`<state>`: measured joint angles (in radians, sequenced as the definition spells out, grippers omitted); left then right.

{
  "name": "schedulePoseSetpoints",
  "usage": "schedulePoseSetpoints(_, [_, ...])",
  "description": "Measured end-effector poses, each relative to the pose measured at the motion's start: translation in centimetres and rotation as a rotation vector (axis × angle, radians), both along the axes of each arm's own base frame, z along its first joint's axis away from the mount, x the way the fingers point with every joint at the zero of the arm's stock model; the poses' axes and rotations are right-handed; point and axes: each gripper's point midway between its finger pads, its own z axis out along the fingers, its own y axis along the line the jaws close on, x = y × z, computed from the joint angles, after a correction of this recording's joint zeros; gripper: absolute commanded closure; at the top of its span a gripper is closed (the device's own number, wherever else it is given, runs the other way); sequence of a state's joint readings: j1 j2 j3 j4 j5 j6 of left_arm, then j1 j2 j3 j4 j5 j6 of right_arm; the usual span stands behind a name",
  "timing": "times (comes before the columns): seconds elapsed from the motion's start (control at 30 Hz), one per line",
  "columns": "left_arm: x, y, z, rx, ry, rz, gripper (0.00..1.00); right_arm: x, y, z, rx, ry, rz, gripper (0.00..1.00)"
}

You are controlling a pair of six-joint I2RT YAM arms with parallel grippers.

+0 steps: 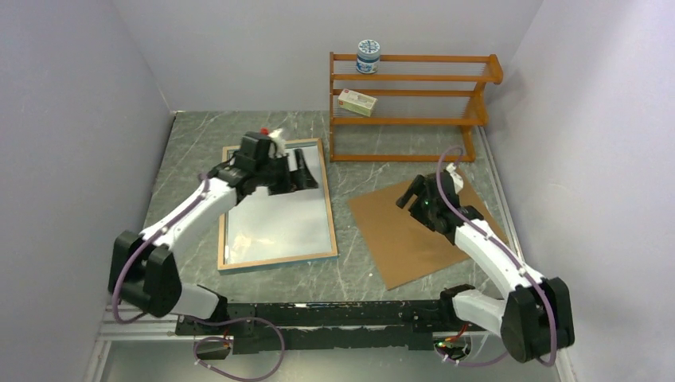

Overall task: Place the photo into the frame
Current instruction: Turn over the photo from the photo frame, then move the photo frame item to the photo frame.

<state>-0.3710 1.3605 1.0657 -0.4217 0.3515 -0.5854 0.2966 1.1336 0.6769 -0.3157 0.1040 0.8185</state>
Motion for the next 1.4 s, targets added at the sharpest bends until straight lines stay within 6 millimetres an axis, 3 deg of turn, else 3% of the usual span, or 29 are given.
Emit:
schedulePoseSetpoints(0.1, [0.7, -4.3, -0.6, 0.032, -0.026, -0.101, 0.11, -2.2, -2.6, -0.9, -0.005, 0.048, -0.098, 0.15])
schedulePoseSetpoints(0.3, [3.7, -12.8, -3.5, 0.188, -0.105, -0.271, 0.1, -5.0, -6.1, -0.5, -0.021, 0.085, -0.276, 0.09])
schedulePoseSetpoints(0.43, [4.8, -17.1, -5.1, 0.266, -0.173, -0.369, 0.07, -7.9, -7.4, -1.6, -0.022, 0.161, -0.37, 0.09])
schedulePoseSetpoints(0.5, [5.2, -18.3, -6.0, 0.289, -0.191, -0.403, 0.06, -9.4, -7.5, -2.5, -0.008, 0.194, -0.401, 0.09])
schedulePoseSetpoints(0.8, [8.2, -19.6, -10.6, 0.37, -0.168, -0.456, 0.06, -15.6, -6.4, -8.4, 0.078, 0.456, -0.476, 0.14])
schedulePoseSetpoints(1.07, [7.5, -19.2, -14.2, 0.385, -0.073, -0.487, 0.06, -15.3, -5.4, -8.5, 0.129, 0.489, -0.478, 0.14])
schedulePoseSetpoints(1.4, [6.5, -19.6, -13.6, 0.2, 0.047, -0.499, 0.16, -14.8, -4.1, -8.3, 0.202, 0.46, -0.439, 0.19])
